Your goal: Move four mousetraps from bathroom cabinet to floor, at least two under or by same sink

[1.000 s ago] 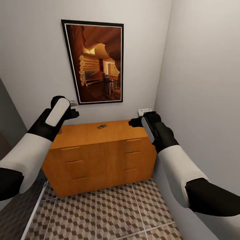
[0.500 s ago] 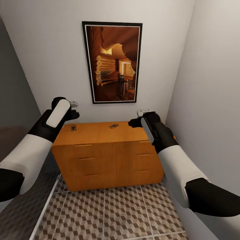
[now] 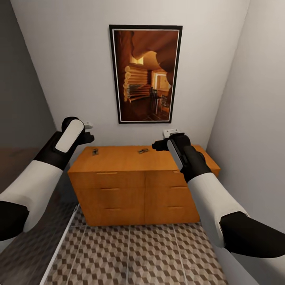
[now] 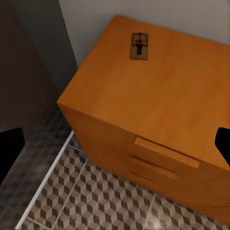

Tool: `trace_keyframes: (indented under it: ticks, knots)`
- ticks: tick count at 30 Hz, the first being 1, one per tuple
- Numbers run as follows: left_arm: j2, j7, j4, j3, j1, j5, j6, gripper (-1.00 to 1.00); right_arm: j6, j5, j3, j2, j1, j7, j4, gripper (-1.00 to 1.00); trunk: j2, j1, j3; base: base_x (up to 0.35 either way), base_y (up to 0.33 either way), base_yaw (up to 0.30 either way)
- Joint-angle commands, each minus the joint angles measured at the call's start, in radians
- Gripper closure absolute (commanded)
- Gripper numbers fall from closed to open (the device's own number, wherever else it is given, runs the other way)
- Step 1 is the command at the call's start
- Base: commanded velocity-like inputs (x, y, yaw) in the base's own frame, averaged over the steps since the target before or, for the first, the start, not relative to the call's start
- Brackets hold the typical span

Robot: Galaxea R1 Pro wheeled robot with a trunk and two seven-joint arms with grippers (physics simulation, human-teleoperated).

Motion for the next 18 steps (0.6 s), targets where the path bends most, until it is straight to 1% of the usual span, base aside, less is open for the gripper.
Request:
trace_keyframes:
  ticks: [1,5,8,11,12,14,15,16,18]
  knots:
    - [0.001,0.010,0.004,-0.004,-0.001,0.009,0.004,-1.00,0.004,-0.007,0.002,0.000,-0.001,-0.008,-0.001,-1.00,-0.001,0.001,-0.002,0.285,0.000,0.008]
    - [-0.006,0.009,0.058,-0.003,-0.001,0.009,0.004,-1.00,0.001,-0.010,0.001,0.000,0.001,-0.008,-0.001,-1.00,-0.001,0.001,-0.002,0.319,0.000,0.003]
    - [-0.008,0.009,0.065,-0.002,-0.001,0.009,0.004,-1.00,-0.001,-0.022,0.000,-0.001,0.002,-0.008,-0.001,-1.00,-0.001,0.001,-0.002,0.334,0.000,0.001]
    - [-0.009,0.009,0.068,-0.002,-0.001,0.009,0.004,-1.00,-0.002,-0.055,0.000,-0.001,0.002,-0.009,-0.001,-1.00,-0.001,0.001,-0.002,0.336,0.000,0.000]
    - [-0.009,0.009,0.068,-0.002,-0.001,0.009,0.004,-1.00,-0.002,-0.079,0.000,-0.001,0.002,-0.010,0.001,-1.00,-0.001,0.001,-0.002,0.337,0.000,0.000]
    - [-0.009,0.008,0.069,-0.002,-0.001,0.009,0.004,-1.00,-0.002,-0.104,-0.001,-0.001,0.002,-0.012,0.003,-1.00,-0.001,0.001,-0.002,0.331,0.000,0.000]
    - [-0.009,0.008,0.069,-0.002,-0.001,0.009,0.004,-1.00,-0.002,-0.117,-0.001,-0.001,0.002,-0.013,0.004,-1.00,-0.001,0.001,-0.002,0.251,0.000,0.000]
    - [-0.008,0.008,0.069,-0.002,-0.001,0.009,0.004,-1.00,-0.003,-0.143,-0.002,-0.001,0.003,-0.015,0.006,-1.00,-0.001,0.001,-0.002,0.201,0.000,0.000]
    - [-0.008,0.008,0.070,-0.002,-0.001,0.009,0.004,-1.00,-0.004,-0.167,-0.004,-0.001,0.005,-0.021,0.008,-1.00,-0.001,0.001,-0.002,0.144,0.000,0.000]
